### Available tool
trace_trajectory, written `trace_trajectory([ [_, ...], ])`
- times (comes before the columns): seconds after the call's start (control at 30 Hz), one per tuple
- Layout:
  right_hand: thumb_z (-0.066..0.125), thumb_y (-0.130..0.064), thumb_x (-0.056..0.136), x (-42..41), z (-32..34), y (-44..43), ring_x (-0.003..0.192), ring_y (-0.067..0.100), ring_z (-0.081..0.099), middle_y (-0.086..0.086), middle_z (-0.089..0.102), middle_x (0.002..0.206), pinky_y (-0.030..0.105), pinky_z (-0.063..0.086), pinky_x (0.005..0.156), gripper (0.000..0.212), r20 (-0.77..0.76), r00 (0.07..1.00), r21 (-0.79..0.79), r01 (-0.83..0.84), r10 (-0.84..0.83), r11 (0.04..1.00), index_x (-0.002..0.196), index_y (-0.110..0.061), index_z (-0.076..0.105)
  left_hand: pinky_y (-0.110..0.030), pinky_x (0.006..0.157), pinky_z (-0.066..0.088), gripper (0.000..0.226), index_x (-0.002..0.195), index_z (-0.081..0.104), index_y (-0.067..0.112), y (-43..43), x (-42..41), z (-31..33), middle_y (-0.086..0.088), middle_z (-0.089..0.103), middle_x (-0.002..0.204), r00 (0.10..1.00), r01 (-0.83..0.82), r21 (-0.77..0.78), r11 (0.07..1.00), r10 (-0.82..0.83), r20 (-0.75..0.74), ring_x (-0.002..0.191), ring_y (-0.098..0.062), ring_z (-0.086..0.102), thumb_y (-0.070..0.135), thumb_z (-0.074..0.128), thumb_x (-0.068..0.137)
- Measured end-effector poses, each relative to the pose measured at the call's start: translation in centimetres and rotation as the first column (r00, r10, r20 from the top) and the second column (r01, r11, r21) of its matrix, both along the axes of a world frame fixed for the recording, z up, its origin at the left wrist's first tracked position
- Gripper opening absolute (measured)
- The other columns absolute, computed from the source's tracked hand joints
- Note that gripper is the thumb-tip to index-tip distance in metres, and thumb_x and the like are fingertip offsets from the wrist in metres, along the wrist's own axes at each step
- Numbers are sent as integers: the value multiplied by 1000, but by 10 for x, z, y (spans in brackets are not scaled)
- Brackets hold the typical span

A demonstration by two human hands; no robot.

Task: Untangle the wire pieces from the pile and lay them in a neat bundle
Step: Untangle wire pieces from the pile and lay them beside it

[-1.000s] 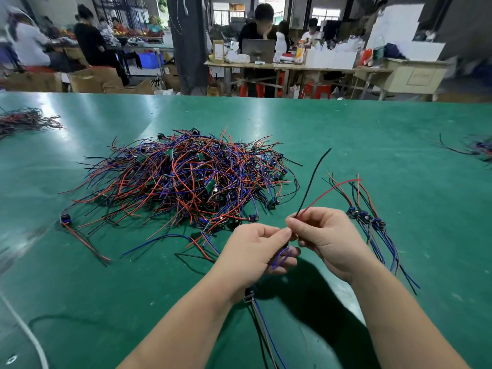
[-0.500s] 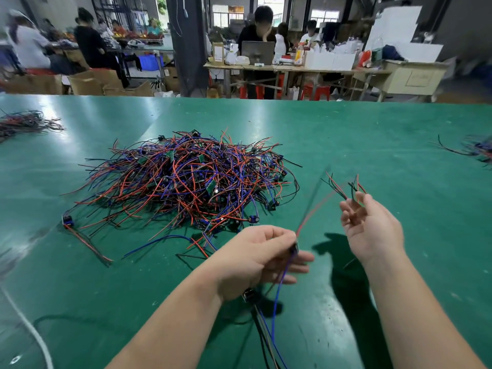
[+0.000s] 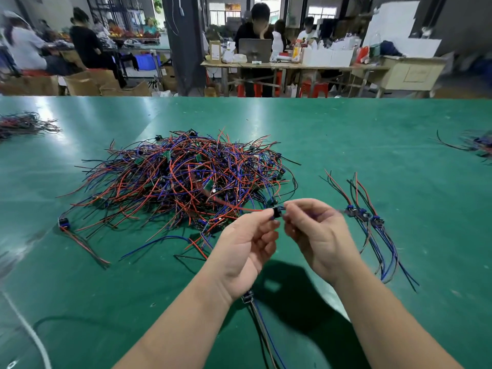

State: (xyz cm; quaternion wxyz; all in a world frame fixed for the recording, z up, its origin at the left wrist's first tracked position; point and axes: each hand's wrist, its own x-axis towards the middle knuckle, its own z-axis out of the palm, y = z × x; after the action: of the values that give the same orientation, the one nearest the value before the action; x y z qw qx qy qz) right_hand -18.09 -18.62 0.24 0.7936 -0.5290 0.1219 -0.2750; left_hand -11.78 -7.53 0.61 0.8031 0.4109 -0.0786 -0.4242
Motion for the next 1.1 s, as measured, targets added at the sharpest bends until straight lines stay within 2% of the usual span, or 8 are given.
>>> trace_trajectory([
  [0.13,65,-17,66,-3,10,-9,39,5,48,1,59,54,13,42,37,9,-16,999,346,43,-41,937,69,-9,61,-14,64,47,16,89,66,16,1,-7,-9,5,73,84,881,129,54,990,-139,451,71,-5,61,4,69,78],
  [0.23,62,-23,71,-8,13,-18,44,7,45,1,55,57,15,42,39,13,-1,1000,368,-28,30,929,73,-10,58,-16,69,50,17,99,68,15,1,-6,-11,-2,75,94,867,122,88,989,-149,476,74,-7,65,4,60,89],
  [0.37,63,-21,75,-12,5,-19,52,10,50,2,56,61,21,44,53,13,-137,984,13,-115,116,993,75,-10,58,-24,64,54,23,67,71,16,2,-3,-7,0,68,64,890,97,148,984,-152,431,57,-12,64,39,67,71],
  [0.57,70,-4,82,-10,-3,-17,53,8,51,0,60,60,17,41,51,10,-379,920,-472,-99,-100,876,81,-13,68,-18,46,43,10,75,68,0,3,-6,-16,-11,65,59,863,20,349,937,-192,468,47,-16,55,8,73,80],
  [0.73,62,0,86,-13,8,-39,43,5,54,1,64,55,12,41,43,8,-227,956,-103,168,-187,980,82,-7,64,-18,47,46,10,71,69,7,8,-6,-7,-7,68,61,796,174,381,908,-358,489,49,-12,62,10,76,78],
  [0.93,52,-8,96,-26,10,-70,53,9,62,9,62,75,14,47,50,11,-37,865,313,486,-501,816,87,-7,58,-16,47,45,14,71,68,11,16,-3,-2,-7,69,64,714,223,467,855,-470,519,52,-13,64,14,81,73],
  [1.03,52,-15,97,-25,11,-68,56,13,60,5,56,73,18,46,50,13,-84,853,244,519,-516,819,85,-16,51,-21,51,51,21,73,67,8,13,4,-1,-10,70,68,822,95,364,927,-279,497,54,-14,64,22,81,65],
  [1.1,60,-15,92,-24,10,-56,53,13,55,3,55,70,18,44,49,13,-96,914,4,397,-395,918,80,-19,55,-20,50,51,30,76,66,6,9,7,-2,-7,69,66,891,-28,305,952,-115,440,53,-12,64,26,78,57],
])
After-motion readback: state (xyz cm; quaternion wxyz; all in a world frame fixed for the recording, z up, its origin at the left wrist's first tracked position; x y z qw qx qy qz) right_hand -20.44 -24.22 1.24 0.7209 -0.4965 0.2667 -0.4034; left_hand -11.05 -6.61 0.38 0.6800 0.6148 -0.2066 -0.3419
